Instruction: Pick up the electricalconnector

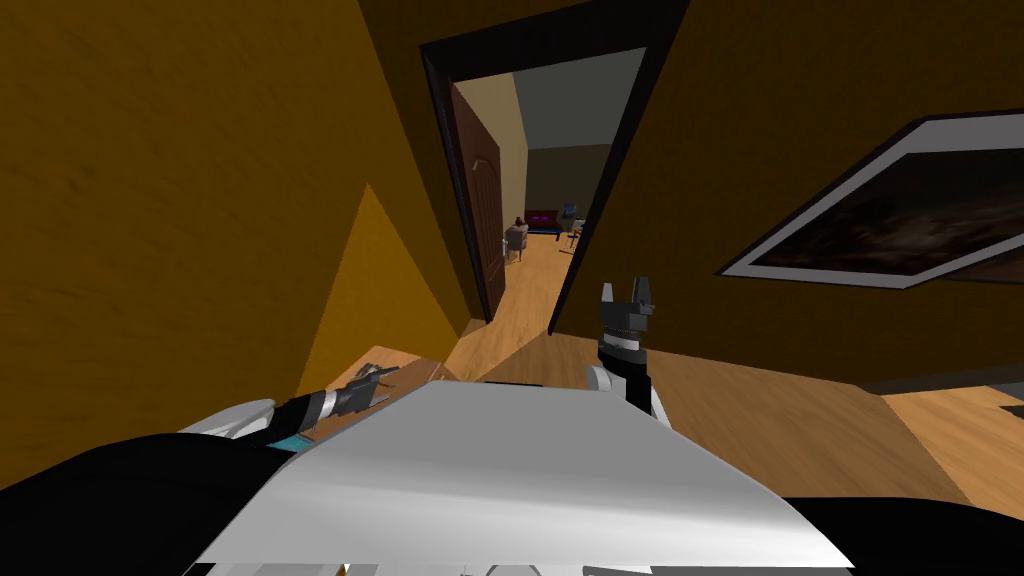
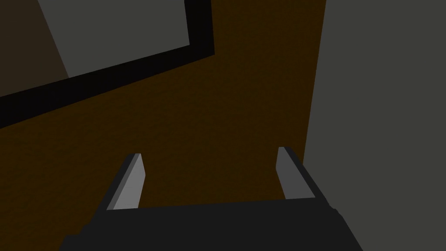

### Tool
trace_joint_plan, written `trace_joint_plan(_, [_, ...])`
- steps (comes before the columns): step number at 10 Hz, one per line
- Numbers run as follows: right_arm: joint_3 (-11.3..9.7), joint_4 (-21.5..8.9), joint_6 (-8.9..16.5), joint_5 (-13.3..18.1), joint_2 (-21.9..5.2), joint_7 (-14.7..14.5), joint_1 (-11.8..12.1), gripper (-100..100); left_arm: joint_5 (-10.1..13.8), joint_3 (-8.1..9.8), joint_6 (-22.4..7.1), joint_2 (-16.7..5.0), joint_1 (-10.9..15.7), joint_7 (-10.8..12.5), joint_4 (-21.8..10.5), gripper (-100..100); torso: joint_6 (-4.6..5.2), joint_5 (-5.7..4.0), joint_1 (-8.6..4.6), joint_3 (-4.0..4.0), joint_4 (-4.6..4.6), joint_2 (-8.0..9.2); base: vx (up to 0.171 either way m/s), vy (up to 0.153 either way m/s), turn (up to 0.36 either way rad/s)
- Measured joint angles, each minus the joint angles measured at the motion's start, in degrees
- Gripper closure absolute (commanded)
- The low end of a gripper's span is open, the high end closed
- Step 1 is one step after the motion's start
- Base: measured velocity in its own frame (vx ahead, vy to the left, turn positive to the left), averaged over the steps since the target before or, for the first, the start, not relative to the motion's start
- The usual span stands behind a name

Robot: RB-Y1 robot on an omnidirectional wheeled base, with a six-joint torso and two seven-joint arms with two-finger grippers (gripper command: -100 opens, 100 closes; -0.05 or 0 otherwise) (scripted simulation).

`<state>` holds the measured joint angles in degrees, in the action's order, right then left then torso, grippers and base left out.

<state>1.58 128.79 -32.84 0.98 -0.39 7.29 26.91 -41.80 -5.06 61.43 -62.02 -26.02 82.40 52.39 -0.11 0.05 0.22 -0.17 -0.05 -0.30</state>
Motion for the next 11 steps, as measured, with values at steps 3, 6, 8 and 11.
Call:
trace_joint_plan(3, [0.0, 0.0, 0.0, 0.0, 0.0, 0.0, 0.0, 0, -1.44, -0.08, 0.78, -1.54, -0.15, 1.9, -2.92, -100, -0.02, -0.01, -0.13, 0.06, 0.02, 0.11, 0.023, 0.02, -0.034])
trace_joint_plan(6, [0.0, 0.0, 0.0, 0.0, 0.0, 0.0, 0.0, 0, -3.64, -0.72, 0.3, -3.52, -0.53, 4.9, -5.66, -100, 0.0, 0.0, -0.01, 0.0, 0.0, 0.0, 0.048, 0.044, -0.084])
trace_joint_plan(8, [0.0, 0.0, 0.0, 0.0, 0.0, 0.0, 0.0, 0, -4.83, -1.05, 0.39, -4.46, -1.15, 6.19, -7.63, -100, -0.01, 0.01, -0.04, 0.01, 0.0, 0.01, 0.03, 0.026, -0.024])
trace_joint_plan(11, [0.0, 0.0, 0.0, 0.0, 0.0, 0.0, 0.0, 0, -4.85, -1.59, 0.53, -3.51, -0.27, 5.32, -9.41, -100, 0.0, -0.01, -0.17, 0.05, 0.02, 0.08, 0.029, 0.003, -0.037])
